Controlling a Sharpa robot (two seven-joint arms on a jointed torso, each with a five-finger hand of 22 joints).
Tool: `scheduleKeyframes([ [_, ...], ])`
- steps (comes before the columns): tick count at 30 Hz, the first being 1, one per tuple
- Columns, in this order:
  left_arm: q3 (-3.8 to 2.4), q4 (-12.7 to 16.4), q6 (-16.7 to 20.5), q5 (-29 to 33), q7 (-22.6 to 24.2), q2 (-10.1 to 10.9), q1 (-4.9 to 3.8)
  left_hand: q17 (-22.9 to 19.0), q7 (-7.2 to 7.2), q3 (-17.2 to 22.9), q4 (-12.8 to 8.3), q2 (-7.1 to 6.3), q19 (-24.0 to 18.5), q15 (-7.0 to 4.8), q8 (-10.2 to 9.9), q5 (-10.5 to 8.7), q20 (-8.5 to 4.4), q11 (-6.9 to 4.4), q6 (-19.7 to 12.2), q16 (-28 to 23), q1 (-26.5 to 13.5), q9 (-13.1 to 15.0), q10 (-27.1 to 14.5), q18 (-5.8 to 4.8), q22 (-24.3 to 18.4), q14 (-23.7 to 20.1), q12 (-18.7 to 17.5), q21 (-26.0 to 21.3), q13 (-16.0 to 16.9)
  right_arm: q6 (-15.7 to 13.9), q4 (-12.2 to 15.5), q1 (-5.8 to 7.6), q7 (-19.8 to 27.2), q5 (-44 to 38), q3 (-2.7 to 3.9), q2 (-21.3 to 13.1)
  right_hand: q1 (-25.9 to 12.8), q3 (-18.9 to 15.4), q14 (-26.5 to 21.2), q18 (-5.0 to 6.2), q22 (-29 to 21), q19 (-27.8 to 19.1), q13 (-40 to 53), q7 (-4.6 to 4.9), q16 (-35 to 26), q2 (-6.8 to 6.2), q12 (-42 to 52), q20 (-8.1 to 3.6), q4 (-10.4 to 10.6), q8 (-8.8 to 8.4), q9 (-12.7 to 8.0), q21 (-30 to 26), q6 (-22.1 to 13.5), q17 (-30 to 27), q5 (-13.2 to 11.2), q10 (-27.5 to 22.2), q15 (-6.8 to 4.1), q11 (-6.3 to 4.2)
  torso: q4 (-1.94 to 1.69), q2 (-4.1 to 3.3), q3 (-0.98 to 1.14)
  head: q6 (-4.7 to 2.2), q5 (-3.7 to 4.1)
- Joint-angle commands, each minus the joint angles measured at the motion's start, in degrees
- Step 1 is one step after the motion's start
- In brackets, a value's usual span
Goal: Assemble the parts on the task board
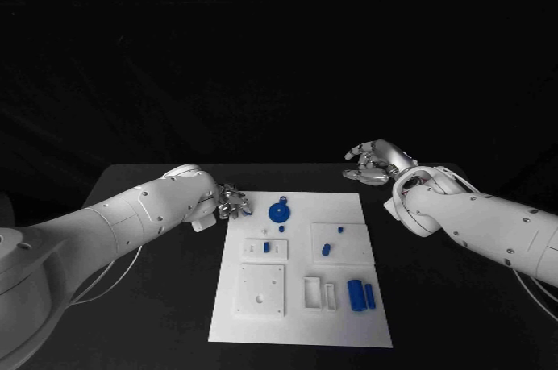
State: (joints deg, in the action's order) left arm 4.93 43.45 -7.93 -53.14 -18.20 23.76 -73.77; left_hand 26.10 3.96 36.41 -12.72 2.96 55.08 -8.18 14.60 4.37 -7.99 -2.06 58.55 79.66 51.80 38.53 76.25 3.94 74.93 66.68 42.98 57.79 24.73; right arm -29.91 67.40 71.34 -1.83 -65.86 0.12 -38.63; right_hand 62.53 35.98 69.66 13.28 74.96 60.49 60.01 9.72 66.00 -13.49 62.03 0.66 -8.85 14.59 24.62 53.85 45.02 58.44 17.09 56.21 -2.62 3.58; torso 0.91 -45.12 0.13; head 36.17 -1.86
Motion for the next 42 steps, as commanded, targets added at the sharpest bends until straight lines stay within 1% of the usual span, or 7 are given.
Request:
scheduleKeyframes([
  [1, 0.12, 0.0, 1.0, 0.2, 0.2, 0.1, 0.27, -0.1, -0.02, 0.5, -0.1, 0.47, 0.2, -0.43, 0.4, 1.06, -5.51, -0.41, 0.6, 0.4, 0.5, 0.1, 0.2, -0.17, 0.9, 0.1, 0.3, 0.0, -0.1, 0.6, 0.0, -0.01, 0.1, -0.5, 0.03, 0.0, -0.3, 0.0, -0.2, 1.72, 1.1, 0.5, -0.1, 0.49, 0.3, 0.26, 0.2, -0.09, -0.2, 0.19, -0.1, -0.2, -0.1, -0.1, -0.3, -0.3, -0.05, 0.09, 0.01, 0.02, -0.01, -0.07, -0.05],
  [9, 0.10, 2.6, 1.6, 0.4, 0.0, 1.8, 0.22, -0.3, -0.34, 1.0, -0.5, 1.41, 0.3, -0.70, 1.1, 5.42, -5.69, -0.70, 1.8, 0.7, -2.1, 0.0, 0.3, -0.35, 1.0, 0.3, 0.6, 0.3, -0.2, 0.6, 0.0, -0.01, 0.1, -0.5, 0.02, -0.2, -0.2, 0.1, -0.2, 1.72, 1.1, 0.5, -0.1, 0.48, 0.3, 0.29, 0.2, -0.10, -0.2, 0.21, -0.1, -0.2, -0.1, -0.1, -0.3, -0.3, -0.06, 0.08, -0.05, 0.03, -0.03, -0.19, 0.00],
  [18, 0.08, 10.2, 2.9, 0.4, -0.9, 5.8, -0.07, -0.3, -0.78, 1.2, -0.6, 2.39, 0.5, -1.09, 1.7, 6.55, -5.91, -1.12, 3.2, 1.0, -5.1, 0.0, 0.6, -0.40, 0.9, 0.6, 0.8, 0.5, -0.4, 0.7, 0.0, -0.01, 0.0, -0.5, 0.02, -0.5, 0.0, 0.3, -0.2, 1.72, 1.1, 0.5, -0.3, 0.46, 0.3, 0.30, 0.4, -0.12, -0.4, 0.23, -0.1, -0.2, 0.0, -0.1, 0.5, -0.3, -0.08, 0.06, -0.29, 0.17, -0.05, -0.28, -0.18],
  [31, 0.15, 23.0, 4.1, -3.5, -2.3, 12.8, -0.45, -0.1, -1.73, 2.0, -0.5, 2.85, 1.9, -2.01, 2.7, 8.35, -6.56, -2.06, 5.7, 2.0, -8.5, -0.1, 2.3, -0.17, 0.8, 2.1, 1.2, 1.1, -0.6, 0.7, -0.5, -0.05, 0.1, -0.4, 0.02, -0.5, 0.0, 0.4, -0.2, 1.72, 1.1, 0.5, -0.5, 0.47, 0.3, 0.30, 0.5, -0.10, -0.4, 0.25, -0.1, -0.2, 0.0, -0.2, 1.5, -0.4, -0.07, 0.07, -1.08, 0.95, -0.01, 0.10, -0.30],
  [35, 0.23, 25.8, 4.9, -5.4, -2.3, 13.8, -0.45, -0.1, -2.18, 2.2, -0.5, 2.83, 2.8, -2.45, 3.2, 8.63, -6.90, -2.50, 6.7, 2.2, -9.6, -0.1, 3.4, 0.02, 0.7, 3.1, 1.2, 1.3, -0.7, 0.8, -0.7, -0.18, 0.2, -0.3, 0.01, -0.4, 0.0, 0.4, -0.2, 1.72, 1.1, 0.5, -0.6, 0.47, 0.3, 0.31, 0.6, -0.10, -0.4, 0.25, -0.1, -0.2, 0.0, -0.2, 1.9, -0.4, -0.07, 0.07, -1.25, 1.26, -0.01, 0.25, -0.33],
  [40, 0.58, 27.9, 6.3, -7.4, -2.3, 14.1, -0.39, 0.0, -2.45, 2.7, -0.8, 2.69, 3.4, -2.71, 3.4, 9.90, -7.15, -2.78, 7.3, 2.3, -9.9, -0.2, 4.1, 0.17, 0.7, 3.8, 1.3, 1.5, -0.8, 0.9, -0.7, -0.39, 0.2, -0.2, 0.01, -0.4, -0.1, 0.4, -0.2, 1.72, 1.1, 0.5, -0.7, 0.47, 0.4, 0.33, 0.7, -0.09, -0.4, 0.26, -0.1, -0.2, 0.0, -0.2, 2.4, -0.4, -0.07, 0.07, -1.44, 1.53, 0.00, 0.40, -0.47],
  [42, 1.42, 29.1, 5.2, -8.5, -2.6, 14.6, -0.33, 0.0, -2.60, 2.9, -1.1, 2.62, 3.8, -2.86, 3.5, 10.82, -7.27, -2.93, 7.7, 2.4, -10.1, -0.2, 4.5, 0.23, 0.7, 4.2, 1.3, 1.7, -0.9, 1.0, -0.7, -0.52, 0.2, -0.2, 0.01, -0.5, -0.1, 0.4, -0.2, 1.72, 1.1, 0.5, -0.7, 0.47, 0.4, 0.32, 0.7, -0.09, -0.4, 0.26, -0.1, -0.2, 0.0, -0.2, 2.6, -0.4, -0.07, 0.07, -1.51, 1.61, -0.06, 0.66, -0.40],
])
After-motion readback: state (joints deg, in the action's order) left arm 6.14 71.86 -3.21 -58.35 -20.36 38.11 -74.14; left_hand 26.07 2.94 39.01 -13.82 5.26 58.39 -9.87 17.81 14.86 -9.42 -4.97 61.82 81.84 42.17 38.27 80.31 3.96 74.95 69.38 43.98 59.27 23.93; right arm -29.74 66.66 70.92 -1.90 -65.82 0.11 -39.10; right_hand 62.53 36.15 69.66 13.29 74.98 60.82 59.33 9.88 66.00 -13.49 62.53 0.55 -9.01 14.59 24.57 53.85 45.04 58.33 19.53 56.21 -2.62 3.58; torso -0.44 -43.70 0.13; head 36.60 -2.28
